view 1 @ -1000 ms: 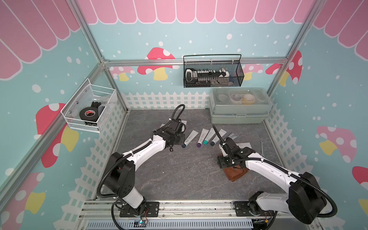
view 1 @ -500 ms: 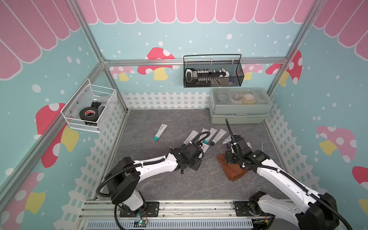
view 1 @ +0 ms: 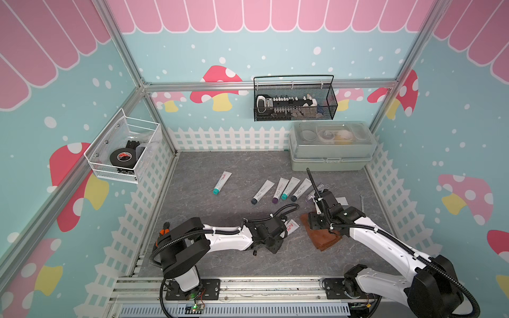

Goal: Wipe the surface of the toothpaste tube
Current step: Place the toothpaste at the center of the board, then pick up the cleaning item at the center of the board.

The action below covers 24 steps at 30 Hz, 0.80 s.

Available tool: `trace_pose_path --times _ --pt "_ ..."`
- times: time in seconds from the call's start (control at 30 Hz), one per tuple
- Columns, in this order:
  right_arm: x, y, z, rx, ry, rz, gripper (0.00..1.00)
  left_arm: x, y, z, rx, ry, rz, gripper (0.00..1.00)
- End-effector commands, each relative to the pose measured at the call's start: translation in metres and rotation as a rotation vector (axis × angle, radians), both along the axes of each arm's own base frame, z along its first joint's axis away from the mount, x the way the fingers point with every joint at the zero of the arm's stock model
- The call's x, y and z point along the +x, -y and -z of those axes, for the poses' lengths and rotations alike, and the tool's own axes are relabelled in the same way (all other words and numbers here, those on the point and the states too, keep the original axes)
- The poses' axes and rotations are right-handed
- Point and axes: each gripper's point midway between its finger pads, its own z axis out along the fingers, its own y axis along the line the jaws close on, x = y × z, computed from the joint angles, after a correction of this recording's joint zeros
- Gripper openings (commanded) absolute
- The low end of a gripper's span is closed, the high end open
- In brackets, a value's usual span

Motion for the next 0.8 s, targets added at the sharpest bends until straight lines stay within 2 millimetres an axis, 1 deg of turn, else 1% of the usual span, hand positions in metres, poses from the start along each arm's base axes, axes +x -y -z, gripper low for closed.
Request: trace_pose_path --times 0.0,0.2,0.33,0.47,0.57,0.77 --pt "-0.002 -0.005 0.006 0.031 -0.016 -0.019 0.62 -0.002 0.0 0.004 -0.07 0.012 -0.059 0.45" --pt "-0.003 -0.009 0.015 0.039 -0.048 -0.029 0.62 -0.003 -0.008 0.006 -0.117 0.065 -0.081 0.45" --pt "-0.003 -0.01 0.017 0.04 -0.054 -0.031 0.62 -0.006 -0.011 0.008 -0.162 0.077 -0.079 0.45" --pt "-0.002 -0.012 0.015 0.043 -0.05 -0.033 0.62 -0.011 -0.011 0.019 -0.181 0.06 -0.068 0.45" --pt "0.001 -0.013 0.017 0.041 -0.056 -0.036 0.62 -0.013 -0.011 0.026 -0.183 0.045 -0.064 0.41" --pt "0.008 -0.015 0.031 -0.001 -0.1 -0.045 0.62 -0.015 -0.011 0.025 -0.187 0.043 -0.058 0.31"
